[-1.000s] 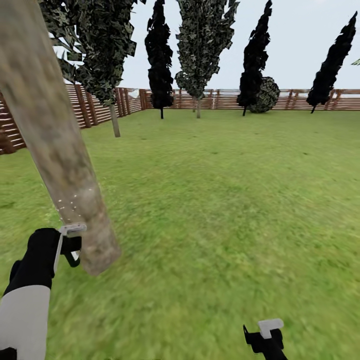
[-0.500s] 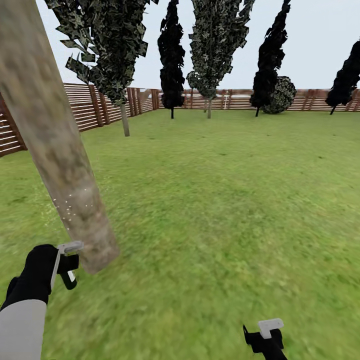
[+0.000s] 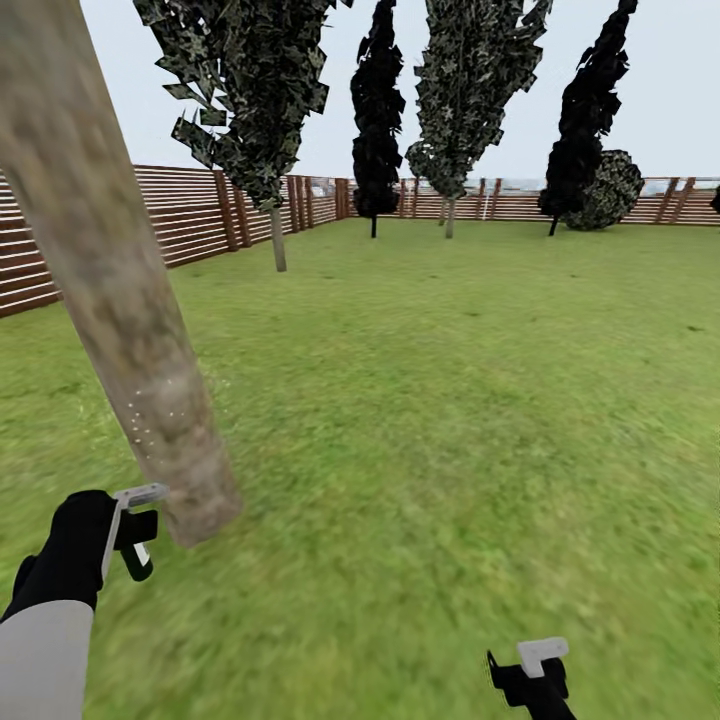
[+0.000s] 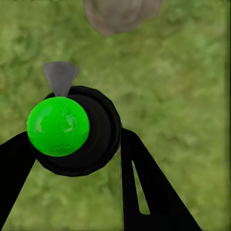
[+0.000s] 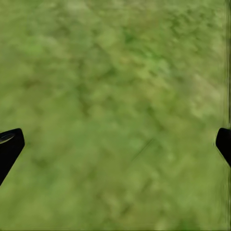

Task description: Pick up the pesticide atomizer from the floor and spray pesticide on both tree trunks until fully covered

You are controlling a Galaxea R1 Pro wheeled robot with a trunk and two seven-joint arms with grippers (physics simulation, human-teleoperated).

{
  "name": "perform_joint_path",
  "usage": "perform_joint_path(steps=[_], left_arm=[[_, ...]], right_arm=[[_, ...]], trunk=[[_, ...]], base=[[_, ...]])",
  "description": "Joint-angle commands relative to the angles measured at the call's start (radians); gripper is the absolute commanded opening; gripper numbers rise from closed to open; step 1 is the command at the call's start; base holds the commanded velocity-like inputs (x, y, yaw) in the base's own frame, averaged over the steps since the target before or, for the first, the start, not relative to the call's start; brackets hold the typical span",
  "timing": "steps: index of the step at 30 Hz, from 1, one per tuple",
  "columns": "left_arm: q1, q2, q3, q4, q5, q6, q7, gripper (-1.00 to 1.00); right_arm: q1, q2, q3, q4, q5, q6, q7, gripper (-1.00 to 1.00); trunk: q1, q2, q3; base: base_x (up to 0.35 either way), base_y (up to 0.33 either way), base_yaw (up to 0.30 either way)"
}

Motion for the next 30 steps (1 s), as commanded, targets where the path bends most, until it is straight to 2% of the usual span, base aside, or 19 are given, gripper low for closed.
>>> perform_joint_path(steps=[1, 11, 24, 30], left_arm=[[-0.001, 0.000, 0.003, -0.001, -0.010, 0.004, -0.010, -1.00], [-0.002, 0.001, 0.006, -0.003, -0.011, 0.004, -0.010, -1.00], [-0.007, 0.002, 0.003, -0.003, -0.016, 0.003, -0.002, -1.00], [-0.016, 0.003, -0.003, -0.003, -0.017, 0.007, -0.001, -1.00]], right_arm=[[0.000, 0.000, 0.009, 0.000, -0.006, -0.002, -0.004, 1.00], [0.000, 0.002, 0.009, -0.001, -0.006, -0.002, -0.003, 1.00], [0.000, 0.003, 0.009, -0.001, -0.006, -0.002, -0.004, 1.00], [0.000, 0.002, 0.009, -0.001, -0.006, -0.002, -0.003, 1.00]], trunk=[[0.000, 0.000, -0.001], [0.000, 0.000, -0.001], [0.000, 0.000, -0.001], [0.000, 0.000, -0.001]], base=[[0.114, -0.258, 0.001], [0.141, -0.258, 0.005], [0.158, -0.252, 0.260], [0.107, -0.261, 0.030]])
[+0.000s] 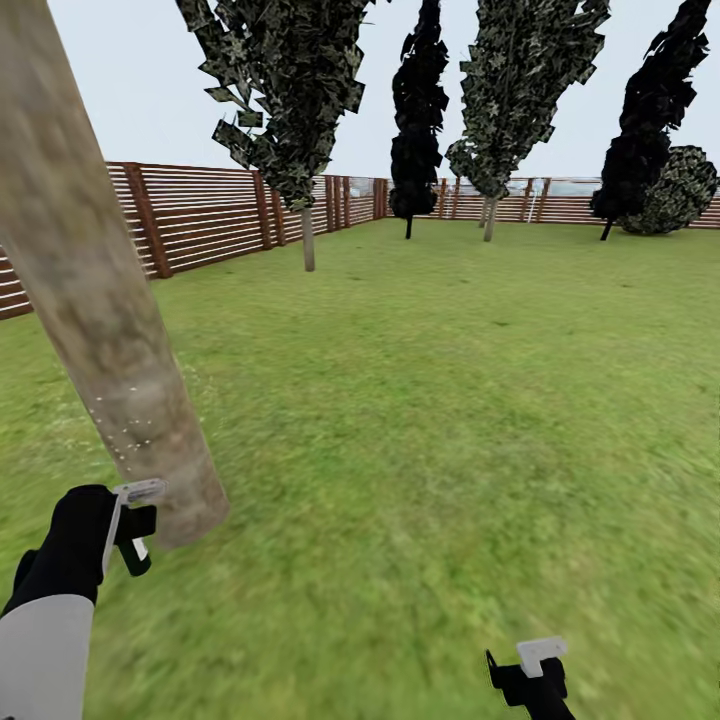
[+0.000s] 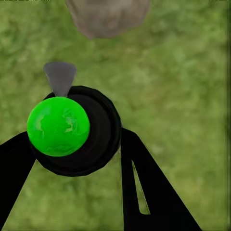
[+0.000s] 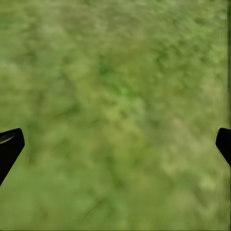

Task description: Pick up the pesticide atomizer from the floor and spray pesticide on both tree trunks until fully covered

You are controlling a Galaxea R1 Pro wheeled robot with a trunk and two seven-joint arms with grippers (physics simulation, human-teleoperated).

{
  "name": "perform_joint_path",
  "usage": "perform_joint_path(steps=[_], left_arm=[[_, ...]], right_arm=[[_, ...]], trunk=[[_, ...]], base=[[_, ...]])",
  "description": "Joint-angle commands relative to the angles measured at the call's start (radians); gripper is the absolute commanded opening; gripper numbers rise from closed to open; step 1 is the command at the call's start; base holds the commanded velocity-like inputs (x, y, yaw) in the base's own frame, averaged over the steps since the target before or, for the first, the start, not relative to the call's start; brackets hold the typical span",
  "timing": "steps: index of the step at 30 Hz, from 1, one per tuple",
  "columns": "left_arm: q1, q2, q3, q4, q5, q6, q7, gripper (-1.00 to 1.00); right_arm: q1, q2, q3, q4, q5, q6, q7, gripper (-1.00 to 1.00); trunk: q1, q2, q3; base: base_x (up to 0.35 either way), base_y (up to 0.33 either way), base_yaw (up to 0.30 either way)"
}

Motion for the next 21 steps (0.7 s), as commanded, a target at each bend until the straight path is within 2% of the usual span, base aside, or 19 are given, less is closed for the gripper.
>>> perform_joint_path(steps=[1, 3, 7, 9, 10, 15, 21], left_arm=[[-0.001, 0.000, 0.002, -0.001, -0.011, 0.004, -0.010, -1.00], [-0.001, 0.001, 0.002, -0.002, -0.012, 0.004, -0.010, -1.00], [-0.005, 0.011, 0.005, -0.014, -0.013, 0.009, -0.010, -1.00], [-0.090, 0.035, 0.001, -0.006, -0.010, 0.014, -0.010, -1.00], [-0.111, 0.045, 0.000, -0.001, -0.009, 0.016, -0.010, -1.00], [-0.112, 0.046, 0.000, 0.001, -0.008, 0.016, -0.010, -1.00], [-0.110, 0.042, -0.001, 0.002, -0.007, 0.016, -0.010, -1.00]], right_arm=[[0.000, 0.000, 0.009, 0.000, -0.006, -0.002, -0.003, 1.00], [0.000, 0.000, 0.009, 0.000, -0.006, -0.002, -0.003, 1.00], [0.000, 0.000, 0.009, 0.000, -0.006, -0.001, -0.003, 1.00], [0.000, 0.000, 0.009, 0.000, -0.006, -0.002, -0.003, 1.00], [0.000, 0.000, 0.009, 0.000, -0.006, -0.001, -0.003, 1.00], [0.000, 0.000, 0.009, 0.000, -0.006, -0.002, -0.003, 1.00], [0.000, -0.003, 0.009, 0.001, -0.006, -0.002, -0.005, 1.00]], trunk=[[0.000, 0.000, -0.001], [0.000, 0.000, -0.001], [0.000, 0.000, -0.001], [0.000, 0.000, -0.001], [0.000, 0.000, -0.001], [0.000, 0.000, -0.001], [0.000, 0.000, -0.001]], base=[[0.097, -0.263, 0.000], [0.097, -0.263, 0.034], [0.087, -0.268, 0.242], [0.083, -0.270, 0.276], [0.083, -0.270, 0.277], [0.083, -0.270, 0.268], [0.027, -0.274, 0.034]])
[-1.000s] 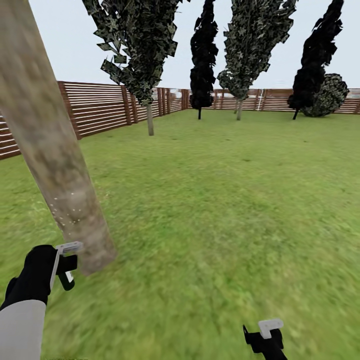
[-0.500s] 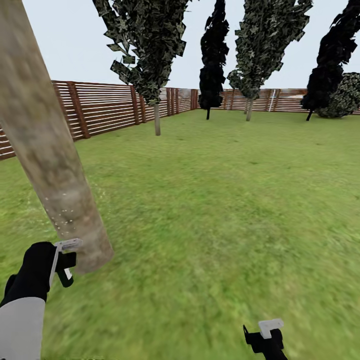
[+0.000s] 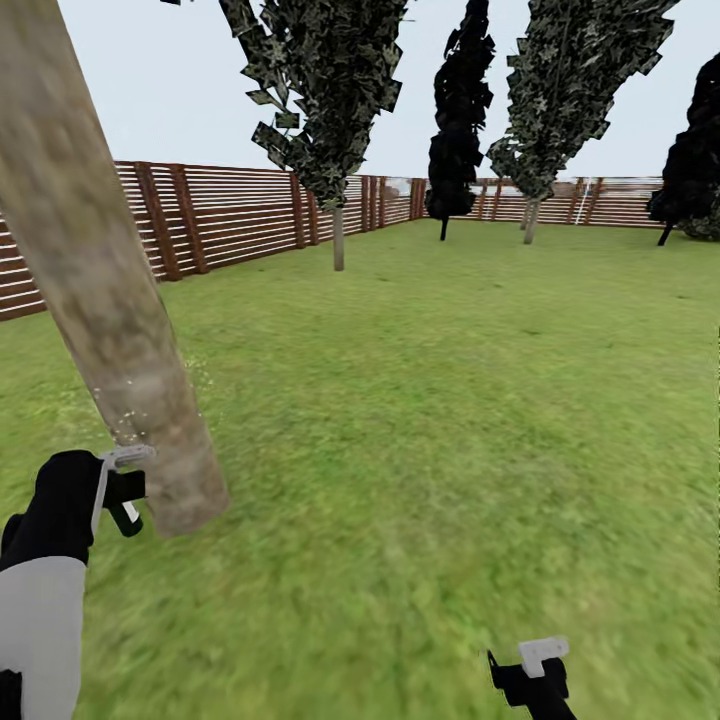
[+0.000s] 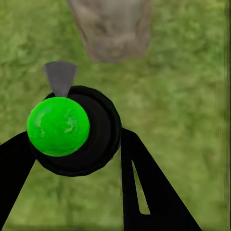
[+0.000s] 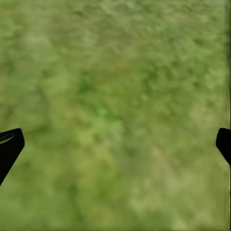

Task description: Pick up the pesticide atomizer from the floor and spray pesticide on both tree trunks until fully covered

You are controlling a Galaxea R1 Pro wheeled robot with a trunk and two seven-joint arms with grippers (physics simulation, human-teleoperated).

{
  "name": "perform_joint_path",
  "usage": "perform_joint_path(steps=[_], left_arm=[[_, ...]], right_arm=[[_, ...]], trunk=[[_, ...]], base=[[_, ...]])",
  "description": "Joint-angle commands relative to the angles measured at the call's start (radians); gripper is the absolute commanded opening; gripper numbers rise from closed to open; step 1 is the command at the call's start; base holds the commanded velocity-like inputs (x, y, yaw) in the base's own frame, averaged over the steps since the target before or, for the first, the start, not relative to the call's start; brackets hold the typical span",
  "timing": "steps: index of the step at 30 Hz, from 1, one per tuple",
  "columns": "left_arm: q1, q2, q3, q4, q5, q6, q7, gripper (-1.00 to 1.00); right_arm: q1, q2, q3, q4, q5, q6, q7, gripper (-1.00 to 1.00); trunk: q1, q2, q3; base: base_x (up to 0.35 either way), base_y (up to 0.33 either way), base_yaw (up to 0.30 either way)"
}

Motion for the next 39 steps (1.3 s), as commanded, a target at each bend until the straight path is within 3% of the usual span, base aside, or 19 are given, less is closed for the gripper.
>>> perform_joint_path(steps=[1, 15, 24, 33, 39], left_arm=[[0.000, 0.000, 0.002, -0.001, -0.011, 0.004, -0.010, -1.00], [0.005, 0.001, 0.000, -0.001, -0.011, 0.002, -0.010, -1.00], [0.010, 0.020, 0.011, -0.001, -0.013, 0.003, -0.010, -1.00], [0.012, 0.021, 0.012, -0.001, -0.013, 0.002, -0.010, -1.00], [0.013, 0.020, 0.012, -0.001, -0.011, 0.002, -0.010, -1.00]], right_arm=[[0.000, 0.000, 0.009, 0.000, -0.006, -0.002, -0.003, 1.00], [0.000, 0.003, 0.009, -0.001, -0.005, -0.002, -0.002, 1.00], [0.000, 0.003, 0.009, -0.001, -0.005, -0.002, -0.002, 1.00], [0.000, 0.004, 0.009, -0.001, -0.005, -0.002, 0.000, 1.00], [0.000, 0.004, 0.009, -0.001, -0.005, -0.002, 0.000, 1.00]], trunk=[[0.000, 0.000, -0.001], [0.000, 0.000, -0.001], [0.000, 0.000, -0.001], [0.000, 0.000, -0.001], [0.000, 0.000, -0.001]], base=[[0.114, -0.276, 0.000], [0.174, -0.269, 0.004], [0.179, -0.261, 0.251], [0.130, -0.262, 0.276], [0.272, -0.214, 0.039]])
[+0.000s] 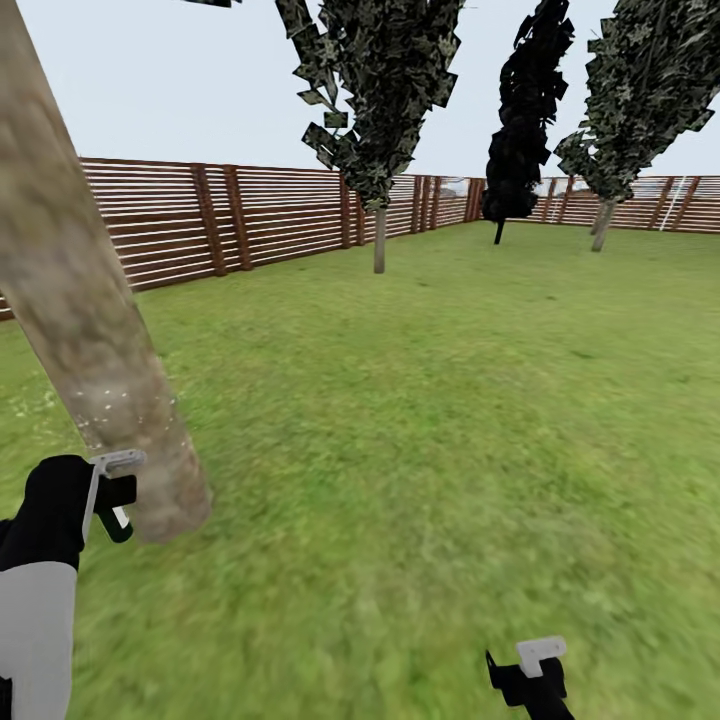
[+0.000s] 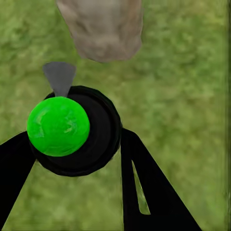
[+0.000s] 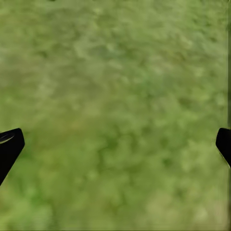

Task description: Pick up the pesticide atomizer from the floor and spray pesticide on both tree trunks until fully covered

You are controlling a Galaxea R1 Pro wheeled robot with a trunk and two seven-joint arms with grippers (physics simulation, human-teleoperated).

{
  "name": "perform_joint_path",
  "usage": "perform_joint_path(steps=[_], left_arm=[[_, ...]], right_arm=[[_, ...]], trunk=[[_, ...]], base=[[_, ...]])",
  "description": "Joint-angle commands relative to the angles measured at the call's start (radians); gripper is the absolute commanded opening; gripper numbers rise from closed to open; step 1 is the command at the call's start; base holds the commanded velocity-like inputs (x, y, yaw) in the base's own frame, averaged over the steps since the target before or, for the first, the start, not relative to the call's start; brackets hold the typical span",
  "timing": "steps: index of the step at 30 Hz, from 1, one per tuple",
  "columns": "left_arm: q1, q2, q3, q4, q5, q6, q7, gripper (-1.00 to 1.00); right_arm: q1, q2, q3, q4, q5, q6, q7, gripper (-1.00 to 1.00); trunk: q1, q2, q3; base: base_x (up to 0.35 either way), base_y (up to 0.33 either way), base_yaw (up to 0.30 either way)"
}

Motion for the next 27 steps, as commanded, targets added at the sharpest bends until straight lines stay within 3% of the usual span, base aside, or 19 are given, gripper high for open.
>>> perform_joint_path(steps=[1, 5, 9, 17, 21, 27], left_arm=[[-0.001, 0.000, 0.002, -0.001, -0.011, 0.003, -0.010, -1.00], [0.011, 0.000, 0.003, 0.000, -0.011, 0.002, -0.010, -1.00], [0.091, 0.006, 0.022, -0.001, -0.009, 0.000, -0.012, -1.00], [0.100, -0.009, 0.029, -0.021, -0.013, 0.000, -0.012, -1.00], [0.150, -0.011, 0.032, 0.005, -0.007, -0.013, -0.010, -1.00], [0.151, -0.013, 0.024, 0.005, -0.006, -0.015, -0.010, -1.00]], right_arm=[[0.000, 0.000, 0.009, 0.000, -0.006, -0.002, -0.003, 1.00], [0.000, 0.000, 0.009, 0.000, -0.006, -0.002, -0.003, 1.00], [0.000, 0.000, 0.009, 0.000, -0.006, -0.002, -0.003, 1.00], [0.000, 0.000, 0.010, 0.000, -0.005, 0.000, -0.002, 1.00], [0.000, 0.000, 0.009, 0.001, -0.005, 0.000, -0.003, 1.00], [0.000, 0.000, 0.009, 0.000, -0.006, -0.001, -0.002, 1.00]], trunk=[[0.000, 0.000, -0.001], [0.000, 0.000, -0.001], [0.000, 0.000, -0.001], [0.000, 0.000, -0.001], [0.000, 0.000, -0.001], [0.000, 0.000, -0.001]], base=[[0.281, -0.207, 0.005], [0.281, -0.205, 0.162], [0.281, -0.189, 0.271], [0.045, -0.029, 0.272], [0.189, -0.008, 0.062], [0.292, -0.143, 0.000]])
